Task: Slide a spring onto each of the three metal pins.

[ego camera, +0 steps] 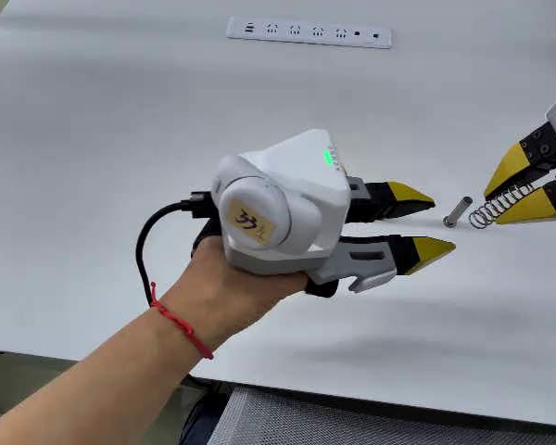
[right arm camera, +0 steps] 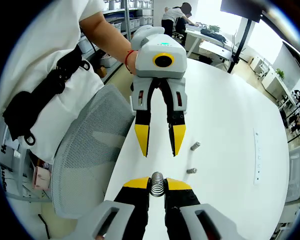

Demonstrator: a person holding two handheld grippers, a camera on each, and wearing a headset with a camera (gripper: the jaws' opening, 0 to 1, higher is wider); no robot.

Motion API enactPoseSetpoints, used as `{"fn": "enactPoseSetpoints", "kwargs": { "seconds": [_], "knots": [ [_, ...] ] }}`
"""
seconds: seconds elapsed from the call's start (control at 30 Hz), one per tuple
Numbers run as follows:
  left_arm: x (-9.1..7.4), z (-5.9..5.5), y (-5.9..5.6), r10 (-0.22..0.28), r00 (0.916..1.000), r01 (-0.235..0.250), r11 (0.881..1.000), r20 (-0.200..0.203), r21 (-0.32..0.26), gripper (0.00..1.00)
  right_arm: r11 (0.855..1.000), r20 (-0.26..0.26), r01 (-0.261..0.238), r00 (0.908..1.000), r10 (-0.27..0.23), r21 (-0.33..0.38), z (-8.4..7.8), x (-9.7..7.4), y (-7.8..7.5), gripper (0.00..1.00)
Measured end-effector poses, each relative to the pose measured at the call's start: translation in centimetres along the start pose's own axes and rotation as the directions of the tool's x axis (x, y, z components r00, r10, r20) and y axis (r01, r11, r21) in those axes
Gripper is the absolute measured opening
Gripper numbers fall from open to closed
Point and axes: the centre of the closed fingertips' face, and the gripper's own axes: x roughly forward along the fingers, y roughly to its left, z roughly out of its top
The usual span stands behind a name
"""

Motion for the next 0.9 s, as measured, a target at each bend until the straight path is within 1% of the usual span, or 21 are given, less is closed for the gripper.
{"fn": "enactPoseSetpoints", "kwargs": {
  "seconds": [0.07,0.2,0.33,0.53,0.63,0.77,0.8,0.9],
  "knots": [
    [-0.6,-0.3,0.4,0.017,0.9998,-0.017,1.000,-0.006,0.006,0.25,1.000,-0.006,0.012,0.9999,-0.012,0.014,-0.5,-0.1,-0.3,0.07],
    [-2.0,-1.0,1.4,0.054,0.9985,-0.054,0.999,-0.010,0.005,0.30,0.998,-0.024,0.045,0.9987,-0.044,0.047,-1.6,-0.4,-1.2,0.07],
    [-3.1,-1.7,2.1,0.077,0.9969,-0.077,0.997,-0.019,0.000,0.36,0.994,-0.033,0.072,0.9970,-0.069,0.082,-2.5,-0.5,-2.0,0.07],
    [-4.6,-3.0,3.0,0.096,0.9946,-0.096,0.995,-0.039,-0.003,0.46,0.986,-0.066,0.116,0.9919,-0.108,0.122,-4.0,-0.2,-3.5,0.07],
    [-5.2,-3.4,3.4,0.105,0.9937,-0.105,0.994,-0.039,-0.006,0.49,0.982,-0.076,0.124,0.9906,-0.114,0.139,-4.6,0.1,-4.1,0.07],
    [-5.9,-3.6,3.9,0.113,0.9932,-0.113,0.994,-0.028,-0.009,0.57,0.978,-0.095,0.135,0.9881,-0.121,0.157,-5.7,0.6,-4.7,0.07],
    [-6.1,-3.8,4.1,0.115,0.9929,-0.116,0.993,-0.030,-0.016,0.60,0.977,-0.098,0.137,0.9877,-0.122,0.164,-6.0,0.7,-5.0,0.07],
    [-6.4,-4.1,4.5,0.121,0.9923,-0.121,0.993,-0.028,-0.013,0.67,0.975,-0.106,0.139,0.9869,-0.122,0.173,-6.6,1.2,-5.4,0.07]
  ]
}}
